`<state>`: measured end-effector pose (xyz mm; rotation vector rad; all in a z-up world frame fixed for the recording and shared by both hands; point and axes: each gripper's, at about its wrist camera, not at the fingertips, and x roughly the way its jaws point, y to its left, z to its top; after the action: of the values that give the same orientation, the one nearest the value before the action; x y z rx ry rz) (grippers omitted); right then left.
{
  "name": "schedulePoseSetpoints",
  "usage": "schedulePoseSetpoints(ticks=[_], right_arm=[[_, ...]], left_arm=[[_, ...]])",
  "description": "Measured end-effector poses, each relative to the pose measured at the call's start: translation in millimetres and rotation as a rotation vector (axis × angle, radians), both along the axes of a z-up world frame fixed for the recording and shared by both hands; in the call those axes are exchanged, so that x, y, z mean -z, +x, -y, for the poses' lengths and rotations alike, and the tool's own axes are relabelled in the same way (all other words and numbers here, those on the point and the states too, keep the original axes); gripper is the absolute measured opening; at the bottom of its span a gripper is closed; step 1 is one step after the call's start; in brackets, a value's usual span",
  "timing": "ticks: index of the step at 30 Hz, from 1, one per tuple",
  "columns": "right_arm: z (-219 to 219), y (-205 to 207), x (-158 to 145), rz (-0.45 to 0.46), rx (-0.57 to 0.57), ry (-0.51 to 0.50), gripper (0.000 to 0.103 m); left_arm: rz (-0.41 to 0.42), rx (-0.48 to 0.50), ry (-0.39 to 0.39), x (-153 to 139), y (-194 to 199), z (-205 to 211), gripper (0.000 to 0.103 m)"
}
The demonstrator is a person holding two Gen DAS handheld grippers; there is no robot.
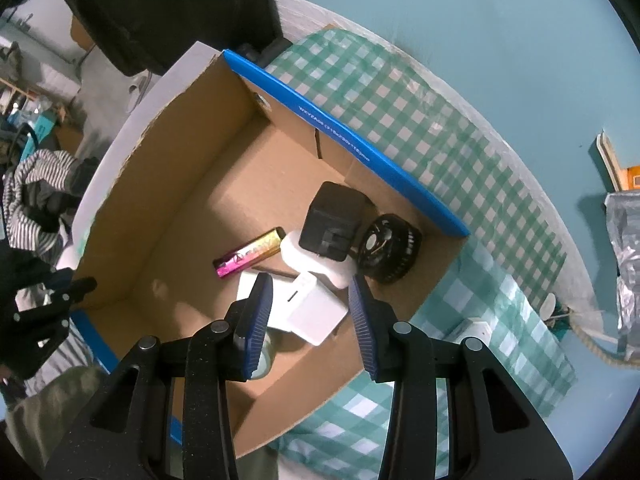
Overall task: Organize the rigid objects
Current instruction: 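Open the right gripper to drop the black charger beside the puck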
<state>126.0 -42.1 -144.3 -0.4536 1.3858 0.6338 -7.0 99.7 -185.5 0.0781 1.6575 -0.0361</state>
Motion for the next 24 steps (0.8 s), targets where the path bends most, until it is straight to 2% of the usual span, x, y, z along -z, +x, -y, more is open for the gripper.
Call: schedulePoseSetpoints(ticks=[9, 20, 24], right_arm=[[14.7, 1.2, -8.6, -0.001, 0.038, 0.016, 0.039], [54.0, 10.0, -11.0, -0.005, 0.117, 0.022, 0.040], [76.2, 11.6, -6.6, -0.015, 0.154, 0.012, 0.046]], left_arm=[[0.000, 0.002, 0.002, -1.5, 3.3, 1.5, 0.007], [-0.002, 0.003, 0.003, -2.6, 9.8, 1.2, 0.007], [-0.002, 0.001, 0.001, -3.9, 11.3, 0.7, 0.007]])
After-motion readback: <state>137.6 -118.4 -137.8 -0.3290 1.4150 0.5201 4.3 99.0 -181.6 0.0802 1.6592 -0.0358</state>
